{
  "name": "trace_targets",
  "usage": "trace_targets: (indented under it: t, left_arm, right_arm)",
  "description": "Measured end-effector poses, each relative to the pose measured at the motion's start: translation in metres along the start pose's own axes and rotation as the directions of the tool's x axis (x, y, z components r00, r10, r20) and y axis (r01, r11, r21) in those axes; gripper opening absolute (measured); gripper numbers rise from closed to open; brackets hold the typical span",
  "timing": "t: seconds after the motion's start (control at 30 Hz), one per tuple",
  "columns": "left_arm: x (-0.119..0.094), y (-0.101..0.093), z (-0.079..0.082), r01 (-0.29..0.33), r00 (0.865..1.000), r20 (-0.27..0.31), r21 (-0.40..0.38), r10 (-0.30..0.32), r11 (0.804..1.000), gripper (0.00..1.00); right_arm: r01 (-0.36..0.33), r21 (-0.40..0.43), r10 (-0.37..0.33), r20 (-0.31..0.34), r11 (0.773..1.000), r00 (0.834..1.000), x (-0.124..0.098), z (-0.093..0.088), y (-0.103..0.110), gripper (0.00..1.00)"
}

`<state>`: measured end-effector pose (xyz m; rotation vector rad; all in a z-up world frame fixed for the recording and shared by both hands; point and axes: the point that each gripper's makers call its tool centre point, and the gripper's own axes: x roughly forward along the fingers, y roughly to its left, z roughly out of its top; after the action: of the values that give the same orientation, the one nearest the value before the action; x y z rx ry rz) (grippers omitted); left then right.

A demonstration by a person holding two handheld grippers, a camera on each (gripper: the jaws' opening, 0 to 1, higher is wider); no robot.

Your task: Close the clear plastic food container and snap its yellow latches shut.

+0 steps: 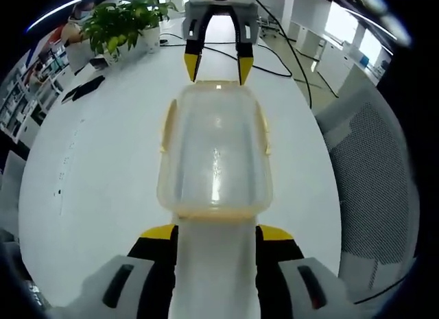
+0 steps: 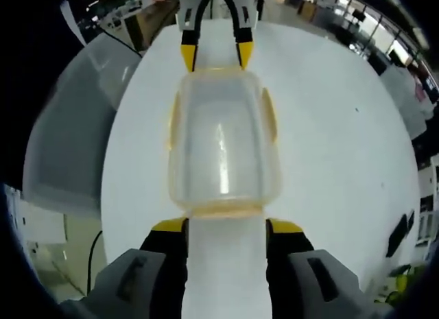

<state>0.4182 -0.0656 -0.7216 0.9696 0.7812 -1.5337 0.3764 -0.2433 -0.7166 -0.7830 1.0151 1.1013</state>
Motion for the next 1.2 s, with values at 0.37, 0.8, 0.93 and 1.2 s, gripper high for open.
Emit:
trace_targets:
  t: [0.37, 0.8, 0.93, 1.2]
  left_arm:
    - [-0.018, 0.008, -0.003, -0.098, 0.994, 0.041, -0.153, 0.105, 0.983, 0.41]
    - [-0.027, 0.014, -0.001, -0.193, 0.968, 0.076, -0.374, 0.237, 0.907, 0.4]
    - [-0.03, 0.019, 0.003, -0.204, 0.955, 0.1, -0.464, 0.28, 0.862, 0.39]
    - [-0.029, 0.02, 0.007, -0.21, 0.931, 0.115, -0.605, 0.345, 0.768, 0.38]
  right_arm:
    - [0.084, 0.158, -0.097, 0.077, 0.984, 0.992, -0.021, 0.012, -0.005, 0.35]
    - [0.148, 0.365, -0.195, 0.093, 0.919, 0.976, -0.02, 0.01, -0.002, 0.35]
    - [0.155, 0.446, -0.226, 0.11, 0.882, 0.968, -0.02, 0.01, -0.005, 0.33]
    - [0.166, 0.598, -0.297, 0.127, 0.784, 0.946, -0.014, 0.012, -0.01, 0.32]
